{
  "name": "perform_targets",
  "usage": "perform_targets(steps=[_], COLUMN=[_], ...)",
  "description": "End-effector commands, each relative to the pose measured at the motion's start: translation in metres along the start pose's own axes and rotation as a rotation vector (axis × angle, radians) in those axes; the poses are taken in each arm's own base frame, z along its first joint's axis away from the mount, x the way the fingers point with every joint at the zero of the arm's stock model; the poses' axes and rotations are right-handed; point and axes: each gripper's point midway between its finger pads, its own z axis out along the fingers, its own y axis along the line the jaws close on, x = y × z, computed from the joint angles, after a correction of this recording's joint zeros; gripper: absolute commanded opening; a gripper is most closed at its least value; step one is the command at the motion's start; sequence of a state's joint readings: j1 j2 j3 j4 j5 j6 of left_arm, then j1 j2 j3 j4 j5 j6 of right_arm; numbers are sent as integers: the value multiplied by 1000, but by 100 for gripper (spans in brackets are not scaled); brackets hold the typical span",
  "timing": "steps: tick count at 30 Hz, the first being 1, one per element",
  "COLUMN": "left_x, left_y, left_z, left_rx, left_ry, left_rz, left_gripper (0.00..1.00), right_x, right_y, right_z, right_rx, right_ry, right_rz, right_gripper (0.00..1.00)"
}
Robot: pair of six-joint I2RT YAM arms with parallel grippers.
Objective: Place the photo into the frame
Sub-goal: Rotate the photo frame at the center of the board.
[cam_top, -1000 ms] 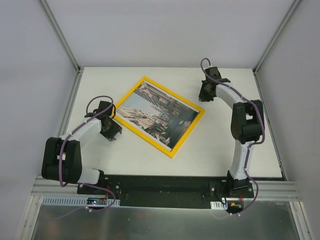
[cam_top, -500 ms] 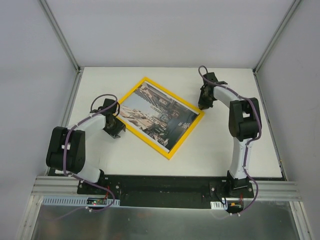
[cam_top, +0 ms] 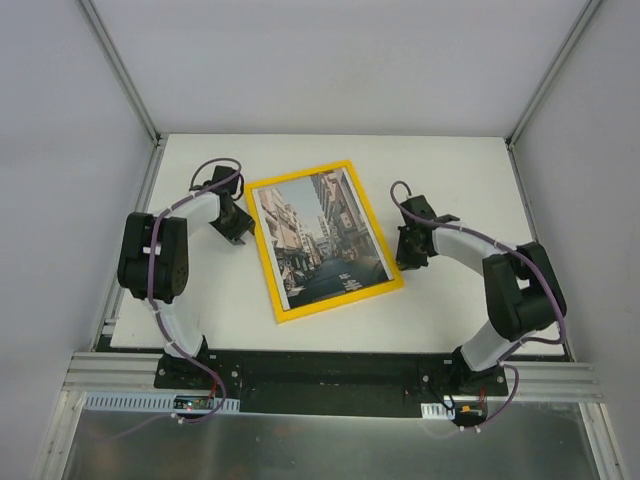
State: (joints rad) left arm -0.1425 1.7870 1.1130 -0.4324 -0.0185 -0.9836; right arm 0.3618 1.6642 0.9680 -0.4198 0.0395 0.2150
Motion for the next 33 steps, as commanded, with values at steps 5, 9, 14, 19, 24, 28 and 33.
perform_targets(steps=[5,9,14,19,24,28,33], left_x=[3,7,10,15,27,33,41], left_y=[-48,-50,-42,-26,-7,5,11], left_z=[25,30,29,23,20,18,11], left_rx=[92,89,71,47,10,2,18], left_ry=[120,144,139,130,124,130,130], left_rz=[170,186,176,162,137,130,130], left_gripper=[36,36,36,35,35,35,34], right_x=[35,44,42,33,27,23,18], right_y=[40,37,35,32,34,37,41], right_z=[-11,-7,-3,-1,4,6,10], right_rx=[-130,-101,-85,-79,-79,-81,-87], right_ry=[-54,-48,-45,-46,-32,-27,-24], right_rz=[-12,-48,-51,-45,-47,-47,-52], right_gripper=[12,12,13,13,13,13,13])
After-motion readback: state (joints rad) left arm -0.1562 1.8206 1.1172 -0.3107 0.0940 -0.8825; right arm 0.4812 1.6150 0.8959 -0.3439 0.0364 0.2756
